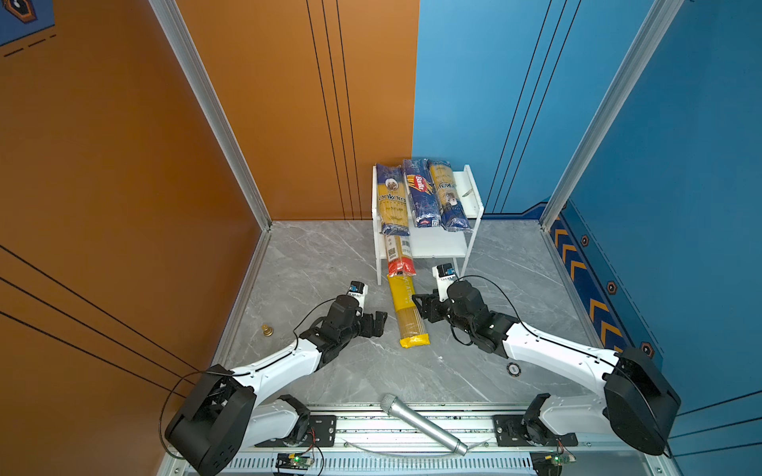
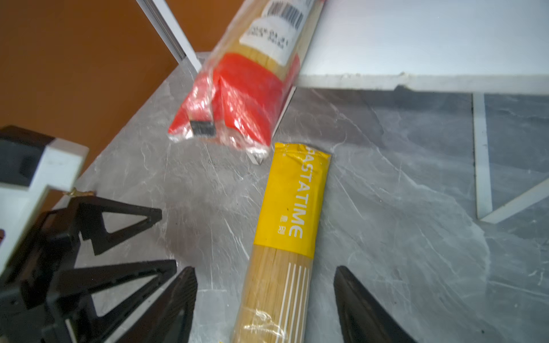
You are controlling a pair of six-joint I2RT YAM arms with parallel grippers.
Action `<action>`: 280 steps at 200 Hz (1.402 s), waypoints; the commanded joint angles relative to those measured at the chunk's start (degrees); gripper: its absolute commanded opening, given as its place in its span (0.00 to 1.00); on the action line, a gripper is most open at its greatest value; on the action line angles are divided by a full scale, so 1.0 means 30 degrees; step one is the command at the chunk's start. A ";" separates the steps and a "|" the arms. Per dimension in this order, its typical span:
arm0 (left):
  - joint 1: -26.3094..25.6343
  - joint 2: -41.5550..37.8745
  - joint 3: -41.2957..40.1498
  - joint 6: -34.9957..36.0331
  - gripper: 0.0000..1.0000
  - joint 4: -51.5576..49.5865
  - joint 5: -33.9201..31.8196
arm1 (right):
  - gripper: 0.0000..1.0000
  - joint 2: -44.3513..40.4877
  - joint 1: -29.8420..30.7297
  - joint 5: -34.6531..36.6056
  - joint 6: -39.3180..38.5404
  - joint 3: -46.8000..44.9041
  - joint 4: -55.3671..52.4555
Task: Arrange pasta packages on shelves
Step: Place the pasta bag on the shelf, then move the pasta bag to the center of the table.
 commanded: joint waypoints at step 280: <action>0.0167 -0.1881 -0.0791 -0.0559 0.98 -0.1266 -0.0801 | 0.64 0.9011 0.2477 0.2725 0.0492 0.1614 0.0876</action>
